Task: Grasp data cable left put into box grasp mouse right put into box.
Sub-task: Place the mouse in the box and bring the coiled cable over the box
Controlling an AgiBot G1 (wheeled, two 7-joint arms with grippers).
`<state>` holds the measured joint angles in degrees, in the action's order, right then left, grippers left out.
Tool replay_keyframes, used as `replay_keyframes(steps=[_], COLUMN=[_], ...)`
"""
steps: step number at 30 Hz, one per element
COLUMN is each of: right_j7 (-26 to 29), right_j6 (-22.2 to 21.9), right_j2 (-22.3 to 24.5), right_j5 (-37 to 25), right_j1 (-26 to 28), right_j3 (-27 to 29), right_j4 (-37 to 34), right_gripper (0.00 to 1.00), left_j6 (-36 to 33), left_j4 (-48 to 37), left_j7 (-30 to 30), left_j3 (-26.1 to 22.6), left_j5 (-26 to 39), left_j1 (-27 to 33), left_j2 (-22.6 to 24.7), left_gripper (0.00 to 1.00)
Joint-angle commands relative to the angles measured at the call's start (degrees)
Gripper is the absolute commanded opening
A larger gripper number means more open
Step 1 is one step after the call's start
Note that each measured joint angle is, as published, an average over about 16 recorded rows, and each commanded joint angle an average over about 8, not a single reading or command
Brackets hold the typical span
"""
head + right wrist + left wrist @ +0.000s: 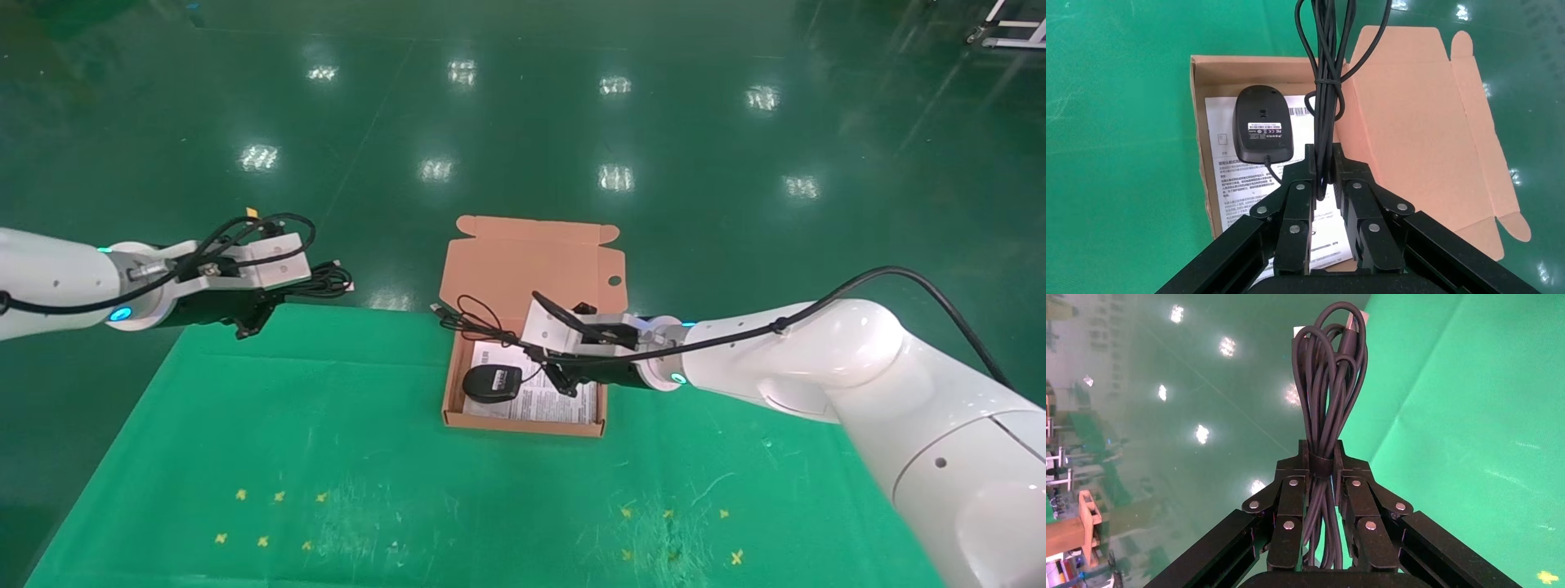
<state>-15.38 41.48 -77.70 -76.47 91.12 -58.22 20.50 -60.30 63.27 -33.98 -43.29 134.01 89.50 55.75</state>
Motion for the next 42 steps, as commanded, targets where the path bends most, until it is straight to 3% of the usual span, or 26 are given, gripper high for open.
replay_keyframes(steps=[1, 10, 19, 26, 33, 34, 41, 42], right_j7=[-0.04, 0.41, 1.26, 6.09, 13.46, 14.45, 18.51, 18.67], right_j6=[0.05, -0.28, -1.40, -3.02, -5.04, -5.21, -5.69, -5.74], right_j2=[0.05, 3.88, 14.21, 23.38, 30.25, 30.85, 33.09, 33.22], right_j5=[0.09, 0.65, 1.04, -0.54, -3.57, -4.10, -6.88, -7.05], right_j1=[0.03, -1.15, -2.27, -3.78, -5.62, -5.72, -5.73, -5.73], right_j3=[-0.02, 0.00, 1.19, 0.85, -0.63, -0.90, -2.33, -2.41], right_j4=[0.04, 2.78, 10.73, 20.97, 30.69, 31.60, 35.06, 35.26], right_gripper=[1.00, 1.00, 1.00, 1.00, 1.00, 1.00, 1.00, 1.00], left_j6=[-0.05, 2.72, 13.16, 21.15, 26.33, 26.88, 28.65, 28.73], left_j4=[0.03, -1.17, -7.34, -15.85, -18.67, -18.83, -19.96, -20.07], left_j7=[0.00, 0.69, 5.87, 12.60, 17.76, 18.12, 18.59, 18.55], left_j3=[0.01, -0.87, -2.71, -4.59, -10.03, -10.90, -14.73, -14.94], left_j5=[0.04, -0.63, -1.76, -5.15, -12.67, -13.62, -18.06, -18.35], left_j1=[0.04, -1.78, -5.38, -6.32, -6.95, -6.96, -6.72, -6.71], left_j2=[-0.10, 4.13, 13.38, 20.64, 22.57, 22.62, 23.12, 23.17], left_gripper=[0.00, 0.00, 0.00, 0.00, 0.00, 0.08, 0.96, 1.00])
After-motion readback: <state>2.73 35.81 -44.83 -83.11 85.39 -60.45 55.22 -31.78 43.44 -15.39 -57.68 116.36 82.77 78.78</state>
